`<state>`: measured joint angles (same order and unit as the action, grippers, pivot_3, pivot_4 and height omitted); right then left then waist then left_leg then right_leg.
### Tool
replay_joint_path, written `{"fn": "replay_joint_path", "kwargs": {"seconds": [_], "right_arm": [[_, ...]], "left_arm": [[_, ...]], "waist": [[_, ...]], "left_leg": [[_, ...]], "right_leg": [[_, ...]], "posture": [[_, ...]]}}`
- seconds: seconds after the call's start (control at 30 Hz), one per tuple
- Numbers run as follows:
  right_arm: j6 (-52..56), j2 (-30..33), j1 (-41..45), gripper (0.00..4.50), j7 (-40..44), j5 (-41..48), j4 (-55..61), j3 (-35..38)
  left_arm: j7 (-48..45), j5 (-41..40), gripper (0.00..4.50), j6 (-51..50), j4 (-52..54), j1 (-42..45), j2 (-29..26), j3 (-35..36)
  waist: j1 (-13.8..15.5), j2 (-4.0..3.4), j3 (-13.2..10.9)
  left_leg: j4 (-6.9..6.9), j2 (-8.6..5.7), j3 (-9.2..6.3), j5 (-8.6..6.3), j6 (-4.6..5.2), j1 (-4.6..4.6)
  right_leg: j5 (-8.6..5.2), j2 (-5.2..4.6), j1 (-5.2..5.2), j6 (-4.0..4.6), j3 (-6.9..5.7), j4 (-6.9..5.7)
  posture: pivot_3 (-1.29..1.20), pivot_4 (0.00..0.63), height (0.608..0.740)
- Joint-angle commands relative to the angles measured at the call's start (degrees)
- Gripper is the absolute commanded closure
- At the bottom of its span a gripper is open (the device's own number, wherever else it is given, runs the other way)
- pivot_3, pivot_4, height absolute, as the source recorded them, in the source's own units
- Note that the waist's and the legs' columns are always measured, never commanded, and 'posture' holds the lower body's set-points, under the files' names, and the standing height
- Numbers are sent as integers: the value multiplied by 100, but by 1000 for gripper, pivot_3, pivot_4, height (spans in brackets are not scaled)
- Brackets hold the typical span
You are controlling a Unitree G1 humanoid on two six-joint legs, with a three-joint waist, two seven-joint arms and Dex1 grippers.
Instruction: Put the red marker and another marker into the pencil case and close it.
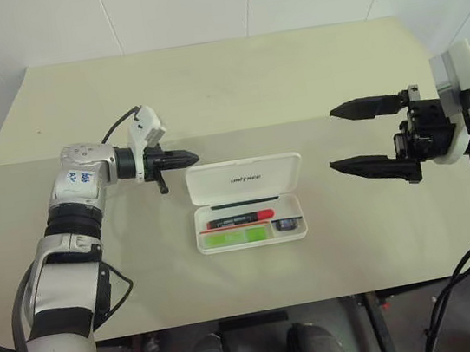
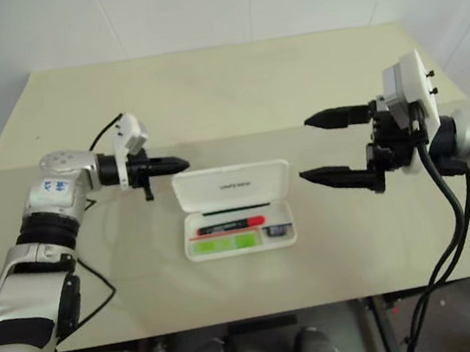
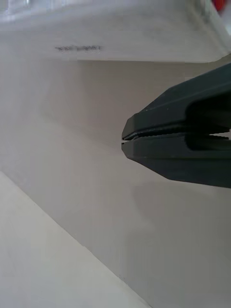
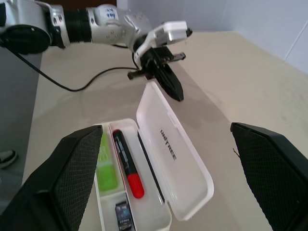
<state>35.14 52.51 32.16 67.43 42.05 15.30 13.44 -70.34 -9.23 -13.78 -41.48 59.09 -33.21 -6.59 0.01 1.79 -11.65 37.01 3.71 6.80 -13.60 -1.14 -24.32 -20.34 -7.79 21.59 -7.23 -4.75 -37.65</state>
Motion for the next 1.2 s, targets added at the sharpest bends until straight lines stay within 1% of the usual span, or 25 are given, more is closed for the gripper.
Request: {"fn": "replay_joint_path", "kwargs": {"seconds": [0.03,0.17,0.3,0.4,0.47,0.6,0.67,0.8,0.87,0.9,0.93,1.0,1.07,1.13,1.2], "right_arm": [[-141,102,9,0,30,-44,48,55],[-112,137,-23,0,-17,-153,66,2],[-170,243,-114,0,-47,-445,14,-144],[-197,249,-133,0,-39,-519,-6,-157],[-207,261,-136,0,-6,-555,-20,-162],[-274,244,-76,0,22,-667,-115,-244],[-299,220,-16,0,18,-741,-181,-325],[-303,185,64,0,3,-828,-246,-436],[-329,165,76,0,-7,-889,-252,-500],[-343,161,79,0,1,-907,-254,-529],[-358,160,83,0,11,-919,-263,-553],[-400,169,108,0,92,-881,-320,-550],[-460,144,141,0,259,-758,-377,-493],[-568,69,187,0,491,-573,-444,-416],[-682,1,235,0,716,-450,-580,-382]], "left_arm": [[-333,-297,4449,-331,1044,-350,-66,76],[-440,-353,4449,-755,2516,-1064,-267,-77],[5,-364,4449,-1255,3895,-1786,-378,-16],[350,-361,4449,-1516,4603,-2228,-438,48],[454,-260,4449,-1553,5026,-2529,-559,-53],[739,50,4449,-1581,5622,-2941,-740,-378],[974,381,4449,-1519,5762,-3079,-793,-633],[1311,995,4449,-1388,5649,-3168,-885,-1082],[1761,1400,4449,-1073,5251,-3123,-779,-1204],[1913,1365,4449,-1021,5164,-3111,-647,-1144],[1975,1205,4449,-1061,5192,-3103,-525,-1021],[1820,283,4449,-1512,5656,-3103,-308,-402],[1544,-617,4449,-2094,6146,-3119,-327,233],[1186,-1470,4449,-2595,6578,-3260,-636,900],[852,-2115,4449,-2887,6856,-3566,-1080,1616]], "waist": [[-4,0,0],[-15,0,0],[-8,0,0],[-4,-1,0],[-4,0,0],[-5,-1,1],[-6,-2,1],[15,-14,14],[15,-23,35],[7,-34,58],[6,-34,58],[1,-40,66],[-14,-29,60],[-40,-27,58],[-59,-28,59]], "left_leg": [[0,0,0,0,0,0],[2,3,0,0,0,2],[2,6,0,-1,-1,3],[4,6,0,-1,0,3],[4,6,-1,-1,0,4],[1,6,0,-3,0,5],[3,6,2,-4,0,7],[5,5,2,-6,2,13],[5,5,3,-8,4,16],[6,5,2,-9,5,18],[8,6,3,-10,7,22],[7,7,2,-10,7,22],[7,9,2,-10,8,13],[2,15,3,-12,5,11],[-4,21,2,-13,2,13]], "right_leg": [[0,0,0,0,2,0],[0,2,0,0,5,-5],[0,4,0,1,11,-3],[0,3,0,1,13,-3],[0,3,-1,1,12,-2],[0,3,-1,1,13,3],[0,3,-2,1,17,6],[0,1,-6,2,17,18],[0,1,-9,2,18,19],[1,1,-11,2,18,19],[1,2,-12,3,19,16],[2,3,-12,4,19,16],[1,4,-4,4,19,15],[1,10,-1,4,22,15],[1,16,-1,5,26,13]], "posture": [[0,150,740],[0,150,740],[0,150,740],[0,150,740],[0,150,740],[0,150,740],[0,150,740],[0,150,740],[0,150,740],[0,150,740],[0,150,740],[0,150,740],[0,150,740],[0,150,740],[0,150,740]]}}
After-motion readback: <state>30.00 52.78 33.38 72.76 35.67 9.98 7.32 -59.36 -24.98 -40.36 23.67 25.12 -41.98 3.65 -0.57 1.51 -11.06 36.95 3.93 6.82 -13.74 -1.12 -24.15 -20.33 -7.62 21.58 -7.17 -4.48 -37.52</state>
